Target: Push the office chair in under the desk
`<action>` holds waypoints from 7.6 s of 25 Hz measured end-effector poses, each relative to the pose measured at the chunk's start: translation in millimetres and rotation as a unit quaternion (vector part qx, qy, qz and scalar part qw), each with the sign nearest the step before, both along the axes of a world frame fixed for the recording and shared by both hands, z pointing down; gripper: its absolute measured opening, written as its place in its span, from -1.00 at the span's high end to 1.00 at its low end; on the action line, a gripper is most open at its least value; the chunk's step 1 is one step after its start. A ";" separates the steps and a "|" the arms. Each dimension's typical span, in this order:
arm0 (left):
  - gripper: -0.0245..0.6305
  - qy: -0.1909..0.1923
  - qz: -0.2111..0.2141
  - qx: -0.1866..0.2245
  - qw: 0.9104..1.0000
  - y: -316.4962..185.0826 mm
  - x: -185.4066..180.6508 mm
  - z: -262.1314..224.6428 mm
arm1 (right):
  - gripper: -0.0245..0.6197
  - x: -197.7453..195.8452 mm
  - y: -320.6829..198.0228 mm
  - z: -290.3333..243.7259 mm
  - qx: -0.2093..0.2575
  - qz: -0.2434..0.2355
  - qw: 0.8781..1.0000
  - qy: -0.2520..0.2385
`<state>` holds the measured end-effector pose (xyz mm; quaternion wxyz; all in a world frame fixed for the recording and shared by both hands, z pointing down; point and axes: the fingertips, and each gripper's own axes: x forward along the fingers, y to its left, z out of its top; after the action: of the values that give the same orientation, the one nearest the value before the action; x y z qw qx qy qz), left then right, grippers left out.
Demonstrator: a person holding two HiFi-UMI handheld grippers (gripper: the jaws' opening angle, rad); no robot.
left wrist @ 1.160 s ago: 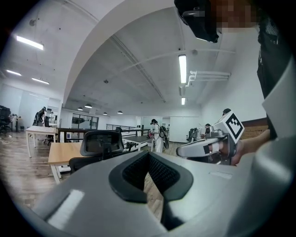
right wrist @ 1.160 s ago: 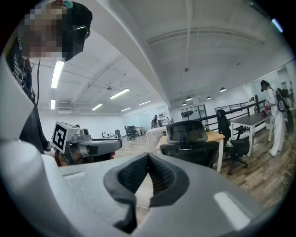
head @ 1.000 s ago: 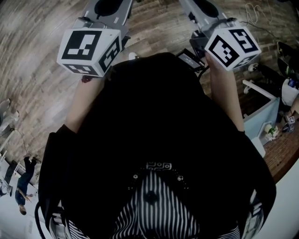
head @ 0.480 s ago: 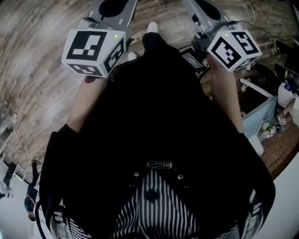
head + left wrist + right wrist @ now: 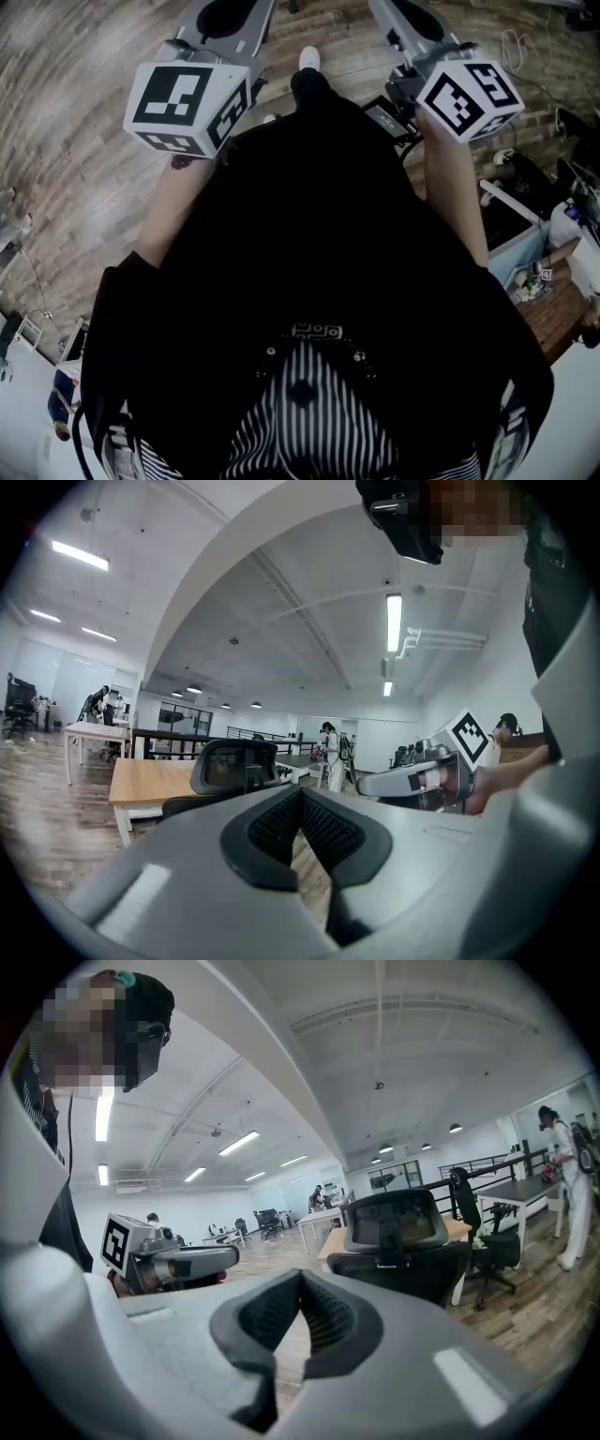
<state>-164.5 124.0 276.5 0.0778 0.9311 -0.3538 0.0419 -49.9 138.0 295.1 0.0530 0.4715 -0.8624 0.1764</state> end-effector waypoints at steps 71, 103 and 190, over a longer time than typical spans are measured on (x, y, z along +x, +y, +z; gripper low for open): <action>0.93 -0.048 -0.045 -0.062 0.996 -381.6 65.6 45.6 | 0.92 172.6 -381.2 3.1 -0.007 0.023 1.000 -0.012; -0.50 -0.132 -0.113 -0.110 0.979 -429.0 72.1 99.6 | -0.10 206.3 -428.5 61.7 -0.065 -0.032 0.997 0.036; -0.43 -0.108 -0.180 -0.093 0.973 -742.3 4.7 114.6 | 0.10 123.3 -783.8 76.6 -0.055 -0.123 0.987 0.091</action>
<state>-159.8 -618.3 391.1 0.1319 0.8310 -0.5160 0.1606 73.4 -645.9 371.6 0.1785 0.3722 -0.8945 0.1714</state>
